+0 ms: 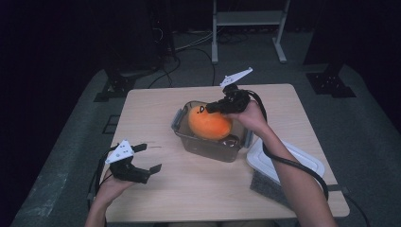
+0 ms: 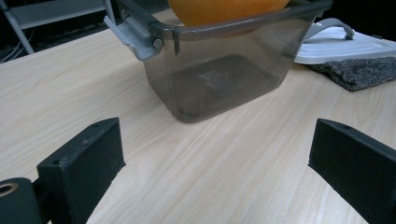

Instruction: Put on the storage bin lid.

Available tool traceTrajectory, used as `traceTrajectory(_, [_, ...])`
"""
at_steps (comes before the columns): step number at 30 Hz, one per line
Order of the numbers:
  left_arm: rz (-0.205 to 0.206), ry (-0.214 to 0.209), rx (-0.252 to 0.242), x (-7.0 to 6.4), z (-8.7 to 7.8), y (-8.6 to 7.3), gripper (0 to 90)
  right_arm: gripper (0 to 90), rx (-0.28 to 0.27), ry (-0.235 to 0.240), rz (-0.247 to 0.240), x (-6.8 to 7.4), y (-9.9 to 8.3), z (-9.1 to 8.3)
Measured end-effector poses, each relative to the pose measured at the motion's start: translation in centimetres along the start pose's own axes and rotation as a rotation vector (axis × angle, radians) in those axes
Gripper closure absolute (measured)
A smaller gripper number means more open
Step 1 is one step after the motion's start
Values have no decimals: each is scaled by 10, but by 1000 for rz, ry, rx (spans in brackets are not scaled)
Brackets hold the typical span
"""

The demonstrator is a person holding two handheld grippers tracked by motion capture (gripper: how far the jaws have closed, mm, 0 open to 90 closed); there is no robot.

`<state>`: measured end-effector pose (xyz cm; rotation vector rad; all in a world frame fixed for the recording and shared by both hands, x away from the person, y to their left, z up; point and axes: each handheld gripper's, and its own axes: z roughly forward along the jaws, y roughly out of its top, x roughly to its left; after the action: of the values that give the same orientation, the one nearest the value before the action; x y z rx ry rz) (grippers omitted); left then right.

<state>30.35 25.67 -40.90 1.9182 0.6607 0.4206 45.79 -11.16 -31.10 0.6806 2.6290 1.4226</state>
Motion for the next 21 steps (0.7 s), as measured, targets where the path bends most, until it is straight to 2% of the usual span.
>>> traceTrajectory(12, [1,-3,-5,0,1,2,25,836,32,-19,30,-10,-10,11])
traceTrajectory(21, [1,0,-8,-1,1,2,24,836,53,-26,35,-10,-11,16])
